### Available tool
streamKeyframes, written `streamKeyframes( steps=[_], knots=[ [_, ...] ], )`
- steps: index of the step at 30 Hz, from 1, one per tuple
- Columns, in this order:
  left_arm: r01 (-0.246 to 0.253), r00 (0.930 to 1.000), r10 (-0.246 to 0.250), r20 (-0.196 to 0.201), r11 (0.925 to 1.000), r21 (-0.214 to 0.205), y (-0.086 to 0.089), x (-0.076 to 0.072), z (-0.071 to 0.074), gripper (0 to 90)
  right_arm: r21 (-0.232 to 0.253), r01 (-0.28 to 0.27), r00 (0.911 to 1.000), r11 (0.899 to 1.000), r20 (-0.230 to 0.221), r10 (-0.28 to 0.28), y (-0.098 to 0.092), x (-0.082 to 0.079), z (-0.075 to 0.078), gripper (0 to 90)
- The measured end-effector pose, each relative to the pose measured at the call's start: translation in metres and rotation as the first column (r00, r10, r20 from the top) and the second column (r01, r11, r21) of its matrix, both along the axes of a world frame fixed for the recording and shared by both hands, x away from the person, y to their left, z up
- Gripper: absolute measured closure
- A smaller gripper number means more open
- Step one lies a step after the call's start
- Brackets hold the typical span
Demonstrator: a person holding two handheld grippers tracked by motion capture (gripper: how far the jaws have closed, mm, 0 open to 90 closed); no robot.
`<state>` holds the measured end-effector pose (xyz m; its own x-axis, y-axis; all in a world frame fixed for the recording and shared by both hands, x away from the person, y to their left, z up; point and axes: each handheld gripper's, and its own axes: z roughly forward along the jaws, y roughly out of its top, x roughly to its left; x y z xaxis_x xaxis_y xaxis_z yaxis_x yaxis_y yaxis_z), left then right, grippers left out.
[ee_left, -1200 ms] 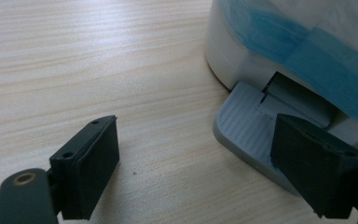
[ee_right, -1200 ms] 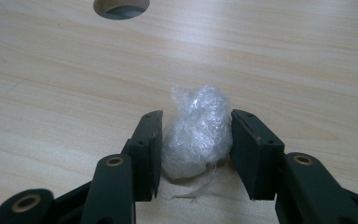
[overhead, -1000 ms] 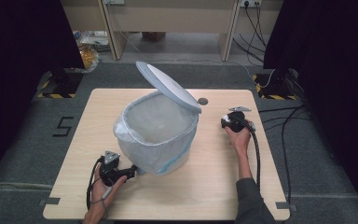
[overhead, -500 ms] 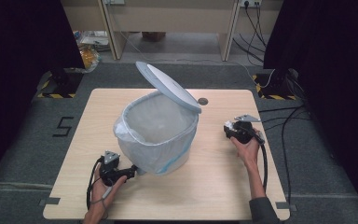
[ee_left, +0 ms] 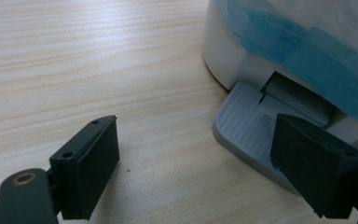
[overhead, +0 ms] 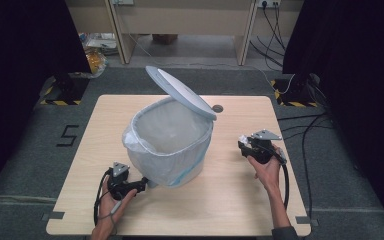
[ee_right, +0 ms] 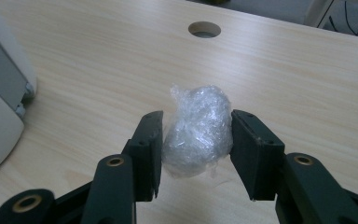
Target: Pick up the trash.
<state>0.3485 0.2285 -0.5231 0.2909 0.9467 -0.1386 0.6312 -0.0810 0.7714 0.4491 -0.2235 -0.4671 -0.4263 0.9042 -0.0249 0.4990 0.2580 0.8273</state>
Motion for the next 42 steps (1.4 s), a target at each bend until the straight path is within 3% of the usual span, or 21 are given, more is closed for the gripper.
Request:
streamKeyframes(
  steps=[8, 15, 32, 42],
  knots=[
    [0.015, 0.9999, -0.015, 0.001, 0.9999, 0.002, -0.01, -0.001, 0.0, 14.3, -0.005, 0.001, 1.0, 1.0, -0.001, -0.001, -0.003, -0.007, 0.0, 55.1],
    [-0.012, 0.9992, 0.01, 0.038, 0.9983, 0.058, -0.023, -0.002, 0.001, 11.5, 0.002, 0.014, 0.9999, 1.0, -0.002, -0.014, -0.01, -0.016, -0.001, 55.0],
    [0.005, 1.0, -0.005, 0.002, 0.9997, 0.025, -0.033, 0.014, 0.0, 7.7, 0.003, 0.029, 0.9995, 1.0, -0.015, -0.029, -0.022, -0.03, -0.005, 55.1],
    [0.009, 1.0, -0.009, -0.002, 0.9998, 0.019, -0.035, 0.017, 0.0, 7.3, -0.002, -0.004, 1.0, 1.0, -0.001, 0.004, -0.017, -0.045, 0.001, 55.1]
  ],
)
